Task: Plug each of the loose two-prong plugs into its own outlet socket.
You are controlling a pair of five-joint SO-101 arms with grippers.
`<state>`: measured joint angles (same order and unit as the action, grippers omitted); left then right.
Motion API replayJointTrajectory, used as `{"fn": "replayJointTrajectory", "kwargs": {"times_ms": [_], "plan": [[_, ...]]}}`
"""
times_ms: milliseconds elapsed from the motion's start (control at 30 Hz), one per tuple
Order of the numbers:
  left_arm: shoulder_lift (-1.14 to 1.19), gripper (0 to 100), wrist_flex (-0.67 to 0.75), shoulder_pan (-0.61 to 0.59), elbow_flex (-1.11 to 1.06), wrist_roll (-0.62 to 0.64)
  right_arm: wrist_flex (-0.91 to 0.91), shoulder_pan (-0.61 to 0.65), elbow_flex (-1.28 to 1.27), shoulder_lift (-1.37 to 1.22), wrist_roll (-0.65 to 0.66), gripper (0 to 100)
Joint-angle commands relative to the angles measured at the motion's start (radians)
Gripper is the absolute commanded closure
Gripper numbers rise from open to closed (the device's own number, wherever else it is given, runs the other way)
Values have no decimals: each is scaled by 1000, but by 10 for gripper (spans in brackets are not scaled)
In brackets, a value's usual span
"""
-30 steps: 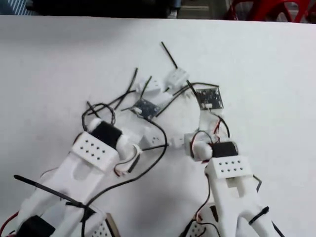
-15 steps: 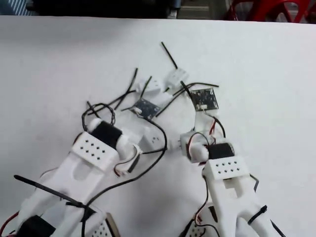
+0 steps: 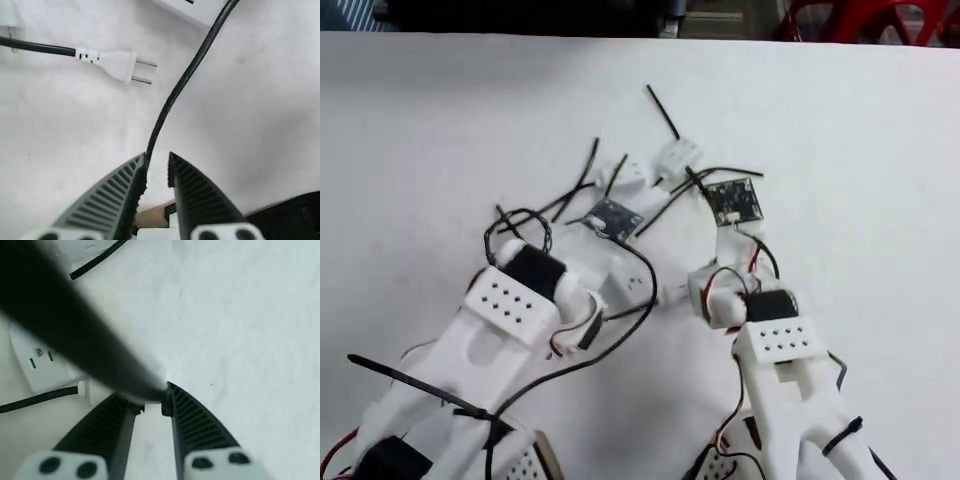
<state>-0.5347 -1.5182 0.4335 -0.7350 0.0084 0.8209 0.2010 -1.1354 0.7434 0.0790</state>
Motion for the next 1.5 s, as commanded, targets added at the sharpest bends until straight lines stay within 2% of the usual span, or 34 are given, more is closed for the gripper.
{"fn": "replayJointTrajectory", "kwargs": {"times_ms": [0,167,467,700,867,1167,1333,1467], "plan": [[-38,825,8,-7,3,-3,2,-1,-12,-1,12,981],[-38,778,15,-7,-14,-3,4,2,-20,-1,14,981],[-38,779,38,-7,-43,-5,61,67,-6,8,14,981],[-38,779,38,-7,-43,-5,58,65,-11,-1,15,981],[-38,779,38,-8,-43,-5,53,67,-11,-2,81,981],[-38,779,75,-170,-43,-9,56,79,-11,-12,84,982],[-38,779,74,-177,-44,-9,45,131,8,-137,83,982],[-38,779,77,-179,-49,-6,22,111,48,-246,81,982]]}}
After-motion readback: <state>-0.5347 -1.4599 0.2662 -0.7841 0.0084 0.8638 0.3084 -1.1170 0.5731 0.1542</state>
